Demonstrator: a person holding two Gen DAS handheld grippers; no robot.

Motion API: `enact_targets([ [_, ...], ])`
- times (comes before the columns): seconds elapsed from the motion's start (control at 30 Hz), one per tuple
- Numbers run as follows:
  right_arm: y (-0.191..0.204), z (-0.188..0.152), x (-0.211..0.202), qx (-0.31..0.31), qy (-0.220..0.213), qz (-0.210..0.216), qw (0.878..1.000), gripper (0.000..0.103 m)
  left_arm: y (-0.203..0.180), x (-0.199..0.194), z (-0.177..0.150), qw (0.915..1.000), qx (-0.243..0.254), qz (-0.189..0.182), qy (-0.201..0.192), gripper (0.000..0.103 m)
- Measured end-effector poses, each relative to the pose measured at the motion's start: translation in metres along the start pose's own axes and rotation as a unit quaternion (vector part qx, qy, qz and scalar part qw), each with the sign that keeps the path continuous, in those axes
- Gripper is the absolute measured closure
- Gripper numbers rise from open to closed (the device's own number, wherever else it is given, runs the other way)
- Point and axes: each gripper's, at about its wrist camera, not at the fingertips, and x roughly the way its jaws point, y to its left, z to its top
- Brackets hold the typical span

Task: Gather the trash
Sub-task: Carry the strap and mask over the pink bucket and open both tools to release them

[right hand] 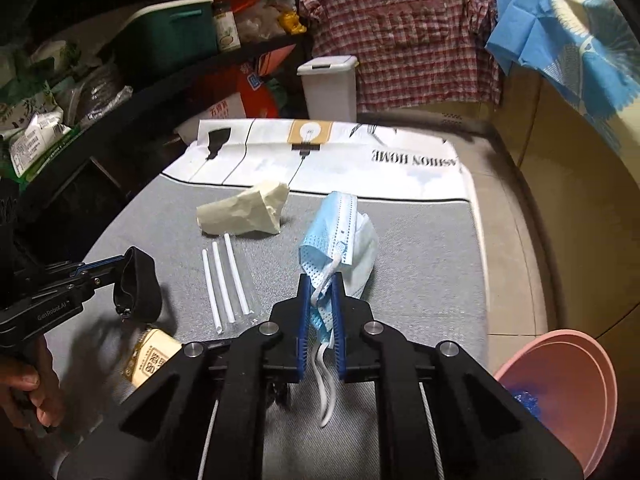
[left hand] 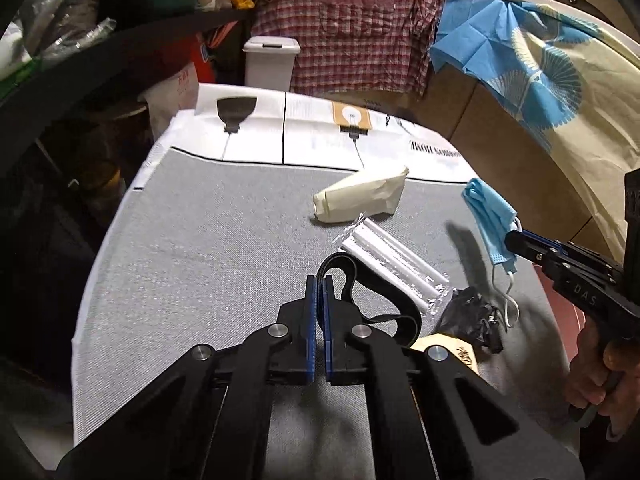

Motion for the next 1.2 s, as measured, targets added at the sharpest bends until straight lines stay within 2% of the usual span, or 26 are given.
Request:
enact_targets([
  [0.87,-0.004,-0.023,-0.129,0.016,-0.056,0.013,0.998,0.092,-0.048,-0.090,-0.016,0.9978,0.016,-0.024,-0.060,0.100],
  [1.2,-0.019,-0.024,-0.188,0.013,-0.085,0.011,0.996,0.092,-0.062,-0.107,-0.025,0.9968,0.011,-0.033,-0.071,0.100],
])
